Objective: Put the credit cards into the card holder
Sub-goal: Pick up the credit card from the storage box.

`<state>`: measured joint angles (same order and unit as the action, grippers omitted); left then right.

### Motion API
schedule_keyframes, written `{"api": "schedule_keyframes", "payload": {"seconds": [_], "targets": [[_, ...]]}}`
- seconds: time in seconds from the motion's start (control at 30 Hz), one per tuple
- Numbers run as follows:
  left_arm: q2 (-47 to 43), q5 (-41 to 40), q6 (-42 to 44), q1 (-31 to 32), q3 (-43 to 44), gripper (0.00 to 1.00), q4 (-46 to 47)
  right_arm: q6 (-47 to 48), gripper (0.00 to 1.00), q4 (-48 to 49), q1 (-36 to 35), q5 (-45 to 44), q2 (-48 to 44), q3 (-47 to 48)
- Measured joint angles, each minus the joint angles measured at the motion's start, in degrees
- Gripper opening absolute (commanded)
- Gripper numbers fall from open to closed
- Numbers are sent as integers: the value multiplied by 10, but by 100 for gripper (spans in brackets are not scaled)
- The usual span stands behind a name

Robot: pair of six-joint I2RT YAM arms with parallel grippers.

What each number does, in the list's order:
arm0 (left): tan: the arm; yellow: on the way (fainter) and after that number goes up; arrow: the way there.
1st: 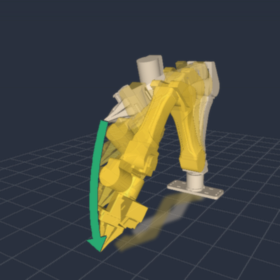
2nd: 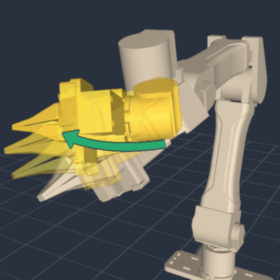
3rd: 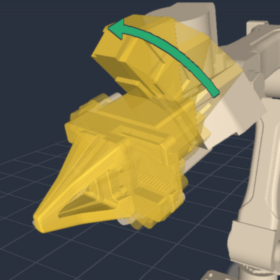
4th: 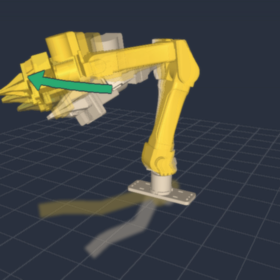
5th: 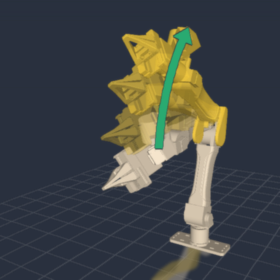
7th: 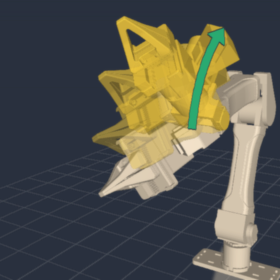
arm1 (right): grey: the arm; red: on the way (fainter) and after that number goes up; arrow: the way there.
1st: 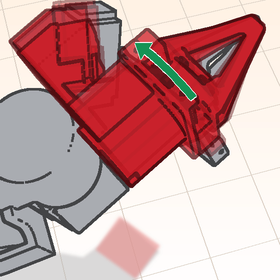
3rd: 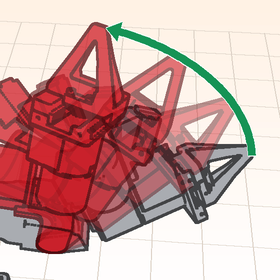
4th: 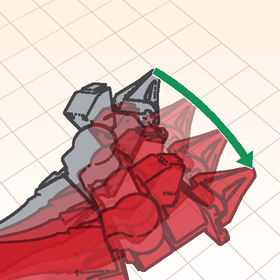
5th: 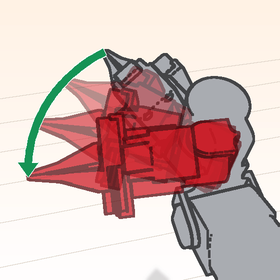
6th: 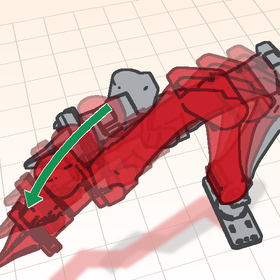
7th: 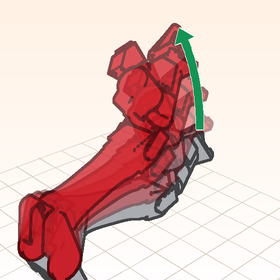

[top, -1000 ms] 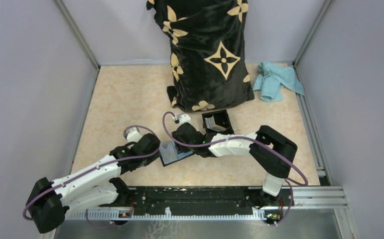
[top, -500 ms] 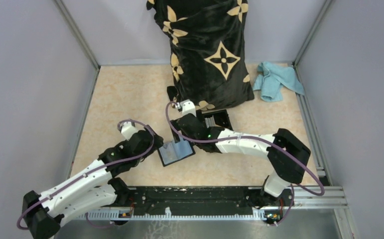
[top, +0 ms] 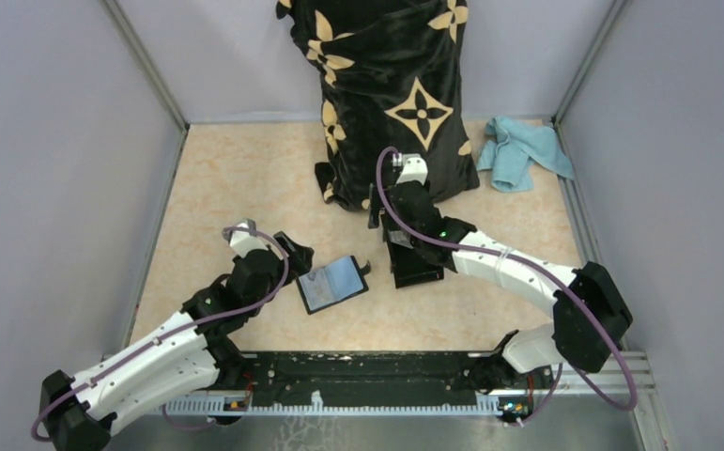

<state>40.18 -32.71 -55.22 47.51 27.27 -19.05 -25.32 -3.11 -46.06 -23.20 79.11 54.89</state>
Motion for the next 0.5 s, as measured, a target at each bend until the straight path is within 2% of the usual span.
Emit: {"api": "schedule_keyframes", "payload": {"seconds": [0.07, 0.2, 0.5], "targets": [[-6, 4, 14, 0, -8, 94, 19, 7, 75, -7, 7, 2, -2, 0], [-2, 13, 33, 0, -8, 91, 41, 7, 73, -37, 36, 24, -2, 0], [25, 28, 50, 0, -7, 90, 48, -2, 72, -85, 75, 73, 19, -1]]}}
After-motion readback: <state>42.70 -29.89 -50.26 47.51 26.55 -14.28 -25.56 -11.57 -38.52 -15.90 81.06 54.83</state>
